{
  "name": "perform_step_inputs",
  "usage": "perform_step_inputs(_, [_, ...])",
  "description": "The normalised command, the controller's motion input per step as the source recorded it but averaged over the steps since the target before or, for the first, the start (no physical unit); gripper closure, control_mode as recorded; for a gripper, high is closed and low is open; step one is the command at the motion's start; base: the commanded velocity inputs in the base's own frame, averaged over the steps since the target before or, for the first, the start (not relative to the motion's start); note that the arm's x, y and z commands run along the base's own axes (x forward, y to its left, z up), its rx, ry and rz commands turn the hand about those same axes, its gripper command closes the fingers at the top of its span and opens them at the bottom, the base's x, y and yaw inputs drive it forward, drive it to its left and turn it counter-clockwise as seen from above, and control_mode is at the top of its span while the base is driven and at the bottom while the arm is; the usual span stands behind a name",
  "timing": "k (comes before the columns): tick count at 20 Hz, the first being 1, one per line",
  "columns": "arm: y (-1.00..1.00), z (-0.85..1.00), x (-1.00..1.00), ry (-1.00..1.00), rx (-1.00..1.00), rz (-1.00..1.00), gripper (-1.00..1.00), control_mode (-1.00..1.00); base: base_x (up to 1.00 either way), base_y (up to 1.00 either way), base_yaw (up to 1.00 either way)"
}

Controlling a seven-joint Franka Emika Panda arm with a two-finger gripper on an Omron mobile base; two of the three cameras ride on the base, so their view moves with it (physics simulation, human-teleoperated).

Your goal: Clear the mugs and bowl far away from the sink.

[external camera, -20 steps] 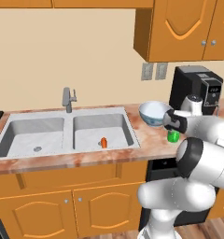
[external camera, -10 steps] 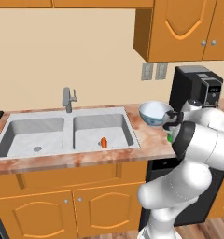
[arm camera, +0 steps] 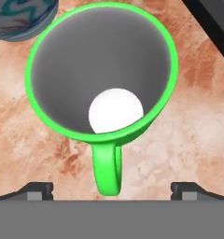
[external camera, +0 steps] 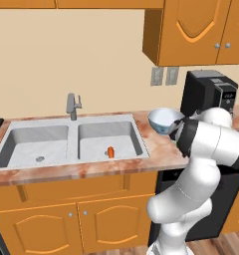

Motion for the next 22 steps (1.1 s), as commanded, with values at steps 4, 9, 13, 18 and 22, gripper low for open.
perform_step_inputs(4, [-0.11, -0.03, 0.15, 0.00, 0.03, 0.00, -1.00, -1.00, 0.00, 0.00, 0.00])
perform_step_inputs(9, [-0.12, 0.00, 0.08, -0.01, 0.01, 0.00, -1.00, -1.00, 0.00, 0.00, 0.00])
perform_step_inputs(13, [-0.14, 0.00, 0.00, 0.00, 0.01, 0.00, 1.00, -1.00, 0.00, 0.00, 0.00])
perform_step_inputs(18, [-0.01, 0.00, 0.00, 0.00, 0.00, -0.01, 1.00, -1.00, 0.00, 0.00, 0.00])
perform_step_inputs(22, [0.00, 0.00, -0.01, 0.01, 0.00, -0.01, 1.00, -1.00, 0.00, 0.00, 0.00])
